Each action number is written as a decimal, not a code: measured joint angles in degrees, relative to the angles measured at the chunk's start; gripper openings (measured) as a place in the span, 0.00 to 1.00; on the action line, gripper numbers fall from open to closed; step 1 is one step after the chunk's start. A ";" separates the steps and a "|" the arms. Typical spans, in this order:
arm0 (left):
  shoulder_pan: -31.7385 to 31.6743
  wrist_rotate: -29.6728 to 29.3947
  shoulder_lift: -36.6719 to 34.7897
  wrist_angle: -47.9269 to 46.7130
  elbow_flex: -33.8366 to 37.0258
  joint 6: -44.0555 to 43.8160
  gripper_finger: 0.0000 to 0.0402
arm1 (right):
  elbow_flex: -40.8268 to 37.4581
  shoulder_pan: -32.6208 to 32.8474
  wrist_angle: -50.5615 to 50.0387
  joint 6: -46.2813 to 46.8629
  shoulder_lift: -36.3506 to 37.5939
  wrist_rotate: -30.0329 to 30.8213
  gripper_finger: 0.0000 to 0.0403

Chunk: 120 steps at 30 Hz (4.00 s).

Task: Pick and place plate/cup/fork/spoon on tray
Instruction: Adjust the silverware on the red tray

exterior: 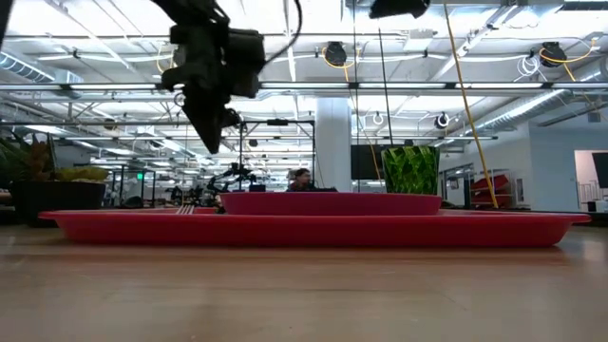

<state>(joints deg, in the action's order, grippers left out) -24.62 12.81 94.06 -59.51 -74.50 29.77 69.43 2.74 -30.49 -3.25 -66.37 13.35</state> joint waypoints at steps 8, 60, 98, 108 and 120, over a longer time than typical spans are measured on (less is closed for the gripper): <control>0.15 2.64 14.44 -10.83 -11.55 2.44 0.01 | 0.00 0.00 8.89 -3.93 0.00 0.06 0.26; -3.42 5.34 24.54 -7.97 -15.60 9.70 0.05 | -6.49 -0.52 10.88 -6.20 1.55 0.13 0.26; -2.38 3.11 24.54 -7.77 -15.58 5.67 0.26 | -6.49 -0.50 10.26 -5.07 1.55 0.10 0.26; -2.21 3.09 24.96 -6.84 -13.57 5.73 0.30 | -6.49 -0.50 10.09 -4.93 1.55 0.10 0.26; -2.23 1.12 24.92 -6.50 -12.45 6.07 0.30 | -6.49 -0.50 10.09 -4.91 1.55 0.10 0.26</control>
<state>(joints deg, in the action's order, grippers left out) -26.85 13.93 118.98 -66.01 -86.96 35.85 62.94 2.24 -20.40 -8.16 -64.82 13.45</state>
